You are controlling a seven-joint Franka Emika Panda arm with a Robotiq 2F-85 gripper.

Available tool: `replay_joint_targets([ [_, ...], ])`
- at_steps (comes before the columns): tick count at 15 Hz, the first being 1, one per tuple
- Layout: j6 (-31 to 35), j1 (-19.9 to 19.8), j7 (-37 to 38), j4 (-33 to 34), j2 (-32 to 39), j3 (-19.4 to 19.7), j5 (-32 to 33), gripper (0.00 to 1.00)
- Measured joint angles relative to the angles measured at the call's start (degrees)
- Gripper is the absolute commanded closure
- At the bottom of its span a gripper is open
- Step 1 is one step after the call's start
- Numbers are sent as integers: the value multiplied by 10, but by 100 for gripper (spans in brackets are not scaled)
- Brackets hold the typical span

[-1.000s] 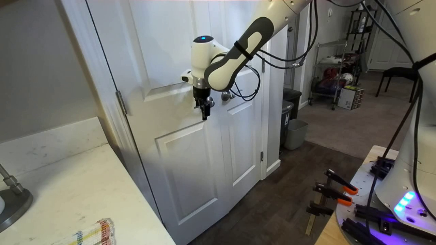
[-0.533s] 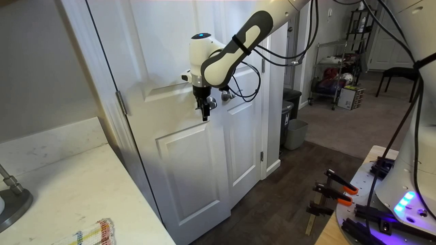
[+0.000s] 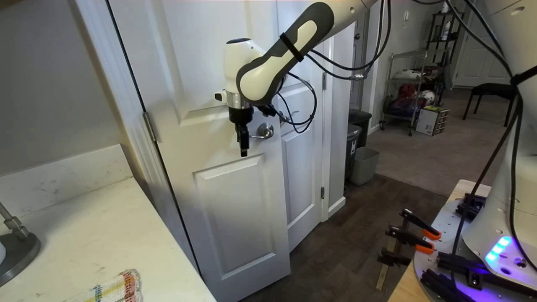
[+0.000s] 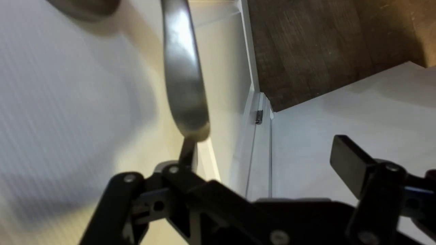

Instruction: Pull open the left side of the white door

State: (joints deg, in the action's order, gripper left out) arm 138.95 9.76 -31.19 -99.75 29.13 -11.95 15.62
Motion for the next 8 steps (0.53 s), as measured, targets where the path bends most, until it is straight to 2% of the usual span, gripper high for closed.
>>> replay_joint_targets([
  [8, -55, 37, 5, 12, 6, -60, -54, 0],
])
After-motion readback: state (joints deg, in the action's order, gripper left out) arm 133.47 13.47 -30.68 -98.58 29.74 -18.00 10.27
